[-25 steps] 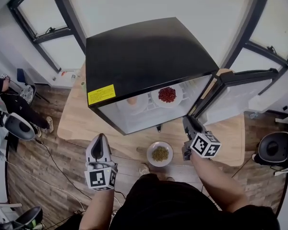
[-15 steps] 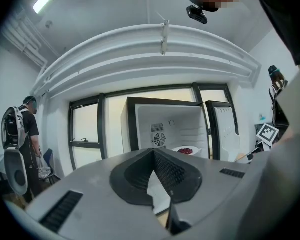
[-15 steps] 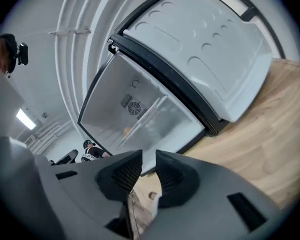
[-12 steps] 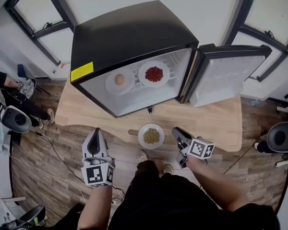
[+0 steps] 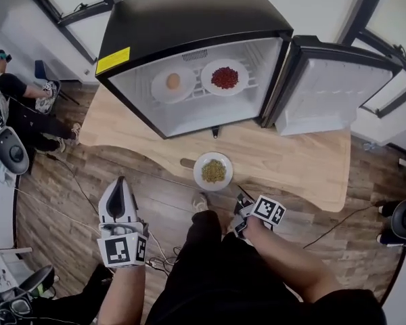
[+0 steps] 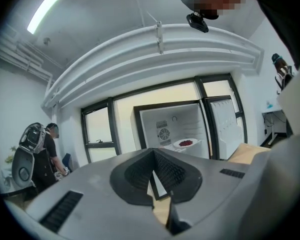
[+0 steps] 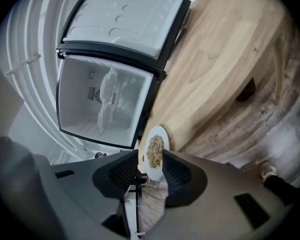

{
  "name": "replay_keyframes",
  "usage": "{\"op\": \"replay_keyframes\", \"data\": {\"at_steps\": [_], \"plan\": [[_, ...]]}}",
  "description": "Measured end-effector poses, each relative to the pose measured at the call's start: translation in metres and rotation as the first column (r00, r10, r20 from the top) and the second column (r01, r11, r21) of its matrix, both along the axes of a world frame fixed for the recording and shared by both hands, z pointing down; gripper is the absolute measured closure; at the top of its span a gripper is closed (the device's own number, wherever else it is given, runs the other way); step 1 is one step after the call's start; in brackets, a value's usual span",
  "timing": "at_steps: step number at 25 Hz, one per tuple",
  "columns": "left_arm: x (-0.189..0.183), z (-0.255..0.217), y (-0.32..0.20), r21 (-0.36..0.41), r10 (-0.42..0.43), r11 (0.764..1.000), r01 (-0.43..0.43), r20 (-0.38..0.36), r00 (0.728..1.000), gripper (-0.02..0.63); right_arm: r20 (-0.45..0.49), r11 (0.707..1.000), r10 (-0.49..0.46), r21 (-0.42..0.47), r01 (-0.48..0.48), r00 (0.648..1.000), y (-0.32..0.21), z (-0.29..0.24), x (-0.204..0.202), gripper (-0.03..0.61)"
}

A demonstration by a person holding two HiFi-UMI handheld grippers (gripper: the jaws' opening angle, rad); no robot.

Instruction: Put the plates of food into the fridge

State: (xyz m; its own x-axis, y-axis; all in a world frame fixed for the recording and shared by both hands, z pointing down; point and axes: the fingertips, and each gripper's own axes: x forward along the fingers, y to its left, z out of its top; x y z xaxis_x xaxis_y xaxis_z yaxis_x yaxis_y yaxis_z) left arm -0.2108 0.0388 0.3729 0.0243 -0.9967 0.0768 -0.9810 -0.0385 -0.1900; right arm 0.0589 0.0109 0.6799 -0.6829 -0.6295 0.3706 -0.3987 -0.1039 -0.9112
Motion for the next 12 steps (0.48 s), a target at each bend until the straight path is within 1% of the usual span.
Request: {"op": "replay_keyframes", "data": {"at_steps": [3, 6, 9, 12], "plan": [[-0.014, 0.002, 0.022, -0.024, -0.045, 0.999, 0.045, 0.025, 0.999, 0.609, 0.022, 0.999, -0.009, -0.043, 0.01, 1.0, 0.005, 0.02, -0.016, 0.401], [-0.029, 0.003, 0.043, -0.048, -0.091, 0.994, 0.093, 0.051, 0.995, 0.609, 0.033, 0.995, 0.008, -0.097, -0.005, 0.999, 0.005, 0.04, -0.025, 0.373], [-0.038, 0.005, 0.054, -0.062, -0.118, 0.991, 0.122, 0.065, 0.991, 0.609, 0.033, 0.99, 0.024, -0.14, -0.019, 0.999, -0.002, 0.057, -0.031, 0.371], [-0.04, 0.008, 0.06, -0.075, -0.124, 0.989, 0.129, 0.074, 0.99, 0.609, 0.045, 0.988, 0.026, -0.153, -0.019, 0.999, -0.007, 0.069, -0.037, 0.371]]}}
